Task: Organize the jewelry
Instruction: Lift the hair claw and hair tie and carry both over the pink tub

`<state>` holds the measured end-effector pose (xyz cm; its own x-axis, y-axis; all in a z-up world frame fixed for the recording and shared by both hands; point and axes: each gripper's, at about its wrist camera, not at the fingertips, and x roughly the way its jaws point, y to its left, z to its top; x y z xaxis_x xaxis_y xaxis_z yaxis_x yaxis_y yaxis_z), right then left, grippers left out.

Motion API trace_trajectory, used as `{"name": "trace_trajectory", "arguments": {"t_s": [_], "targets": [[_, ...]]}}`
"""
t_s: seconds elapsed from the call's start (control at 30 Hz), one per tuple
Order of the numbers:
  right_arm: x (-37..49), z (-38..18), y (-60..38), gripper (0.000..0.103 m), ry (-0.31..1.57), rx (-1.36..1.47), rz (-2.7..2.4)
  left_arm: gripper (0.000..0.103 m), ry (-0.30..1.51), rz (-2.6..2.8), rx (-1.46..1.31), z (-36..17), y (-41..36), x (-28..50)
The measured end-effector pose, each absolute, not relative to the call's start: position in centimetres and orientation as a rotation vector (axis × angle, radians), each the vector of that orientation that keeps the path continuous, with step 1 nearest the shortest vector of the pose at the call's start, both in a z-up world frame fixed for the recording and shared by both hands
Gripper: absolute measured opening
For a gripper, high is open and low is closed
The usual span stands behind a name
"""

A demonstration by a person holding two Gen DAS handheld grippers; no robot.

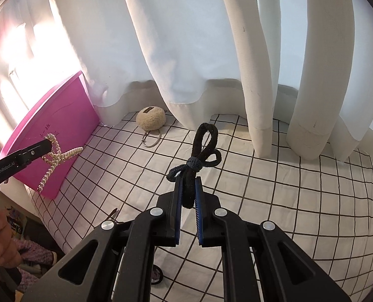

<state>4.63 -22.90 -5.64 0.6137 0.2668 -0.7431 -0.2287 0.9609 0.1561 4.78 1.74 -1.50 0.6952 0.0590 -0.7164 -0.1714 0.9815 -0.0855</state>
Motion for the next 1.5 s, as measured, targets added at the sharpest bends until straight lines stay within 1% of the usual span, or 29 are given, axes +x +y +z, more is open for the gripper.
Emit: {"name": "trace_trajectory", "arguments": {"t_s": [0.2,0.43,0.57,0.73,0.93,1.13,1.3,1.5], "targets": [[4.9,-3.2,-20.0,0.010,0.808,0.040,0.386,0.040,0.735,0.175,-0.150,2.4,3.6,2.5],[6.3,1.1,-14.2,0.010,0.733,0.012,0.500,0.040,0.642,0.207,-0.145,7.7,7.2,1.6],[7.6,3.5,-9.7,0.010,0.684,-0.004,0.558,0.040,0.585,0.211,-0.140,10.2,10.8,1.6],[8.9,5.2,-2.8,0.010,0.662,-0.037,0.642,0.040,0.545,0.237,-0.148,12.1,16.6,2.0],[10.4,5.9,4.9,0.010,0.678,-0.066,0.719,0.040,0.556,0.252,-0.175,11.3,23.6,3.3],[12.1,4.5,10.5,0.010,0.728,-0.084,0.751,0.040,0.607,0.273,-0.202,9.3,28.6,4.6],[12.9,4.0,13.8,0.010,0.772,-0.101,0.771,0.040,0.642,0.274,-0.224,8.0,30.1,5.2],[13.8,2.1,16.5,0.010,0.854,-0.120,0.780,0.040,0.701,0.259,-0.270,6.1,31.1,5.9]]}}
